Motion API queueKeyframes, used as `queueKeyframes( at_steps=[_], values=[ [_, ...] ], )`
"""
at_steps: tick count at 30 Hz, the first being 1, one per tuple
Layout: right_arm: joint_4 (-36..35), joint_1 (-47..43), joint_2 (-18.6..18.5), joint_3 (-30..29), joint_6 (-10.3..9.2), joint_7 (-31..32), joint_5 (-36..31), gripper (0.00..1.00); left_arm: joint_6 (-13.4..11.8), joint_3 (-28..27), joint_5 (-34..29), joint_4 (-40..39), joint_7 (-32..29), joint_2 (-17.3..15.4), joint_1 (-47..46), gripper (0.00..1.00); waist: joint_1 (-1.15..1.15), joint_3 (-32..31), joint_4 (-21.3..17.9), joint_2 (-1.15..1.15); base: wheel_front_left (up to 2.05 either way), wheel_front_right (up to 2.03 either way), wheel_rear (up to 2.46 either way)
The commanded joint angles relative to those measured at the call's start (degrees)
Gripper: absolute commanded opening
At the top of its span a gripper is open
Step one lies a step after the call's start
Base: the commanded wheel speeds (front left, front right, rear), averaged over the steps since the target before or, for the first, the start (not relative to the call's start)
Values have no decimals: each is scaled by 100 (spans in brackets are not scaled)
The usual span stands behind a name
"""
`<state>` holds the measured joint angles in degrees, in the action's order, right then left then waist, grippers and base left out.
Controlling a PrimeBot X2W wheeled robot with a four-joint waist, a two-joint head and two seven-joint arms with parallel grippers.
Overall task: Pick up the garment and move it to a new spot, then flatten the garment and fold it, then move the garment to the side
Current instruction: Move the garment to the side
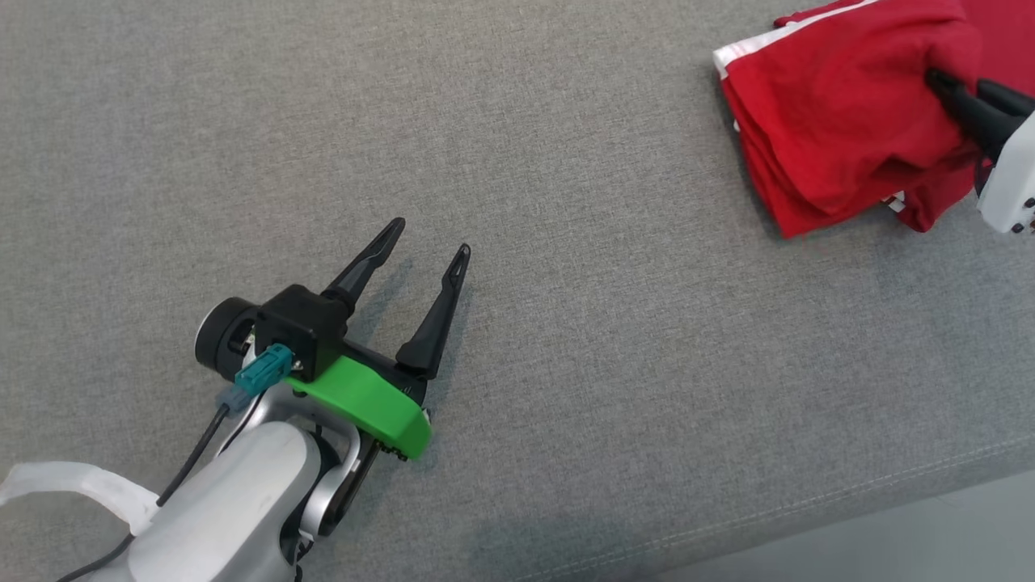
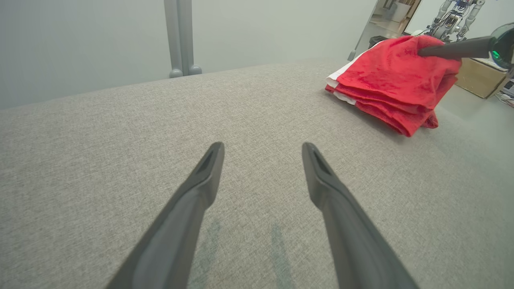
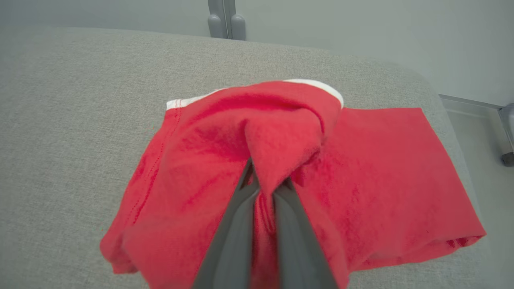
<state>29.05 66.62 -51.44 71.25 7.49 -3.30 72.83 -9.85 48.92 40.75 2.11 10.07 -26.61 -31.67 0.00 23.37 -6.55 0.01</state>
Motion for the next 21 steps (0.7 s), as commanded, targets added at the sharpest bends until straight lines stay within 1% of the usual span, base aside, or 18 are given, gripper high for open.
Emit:
queueKeyframes(
  at_steps=[1, 6, 9, 11, 12, 13, 14, 17, 21],
  values=[
    [70, 113, -65, 27, 0, -162, -77, 0, -28, -2, -39, -36, -20, -75, -99, 100, 0, 84, -49, -1, 0, 0, 0],
    [398, 202, -116, 102, 0, -627, -77, 0, -69, 21, -70, -133, -113, -118, -142, 100, 0, 204, -84, -1, 0, 0, 0],
    [580, 202, -126, 121, -1, -735, -83, 0, -77, 27, -80, -161, -132, -139, -155, 100, 0, 243, -88, -1, 0, 0, 0],
    [855, 191, -109, 135, -2, -817, -106, 0, -91, 29, -93, -195, -155, -155, -175, 100, 0, 283, -87, -1, 0, 0, 0],
    [1240, 182, -46, 134, -2, -884, -89, 6, -96, 31, -97, -221, -170, -171, -185, 100, 0, 316, -82, -1, 0, 0, 0],
    [1461, 187, 11, 118, -2, -923, -53, 70, -101, 33, -95, -233, -175, -180, -191, 100, 0, 329, -79, -1, 0, 0, 0],
    [1664, 177, 92, 98, -2, -957, -8, 100, -109, 33, -96, -241, -188, -188, -198, 100, 0, 340, -76, -1, 0, 0, 0],
    [2081, 168, 337, 86, -2, -1058, -8, 100, -128, 38, -93, -252, -211, -200, -202, 100, 0, 359, -70, -1, 0, 0, 0],
    [2570, 234, 546, -25, -2, -1161, -99, 100, -137, 51, -78, -246, -217, -192, -213, 100, 0, 352, -66, -1, 0, 0, 0]
  ],
)
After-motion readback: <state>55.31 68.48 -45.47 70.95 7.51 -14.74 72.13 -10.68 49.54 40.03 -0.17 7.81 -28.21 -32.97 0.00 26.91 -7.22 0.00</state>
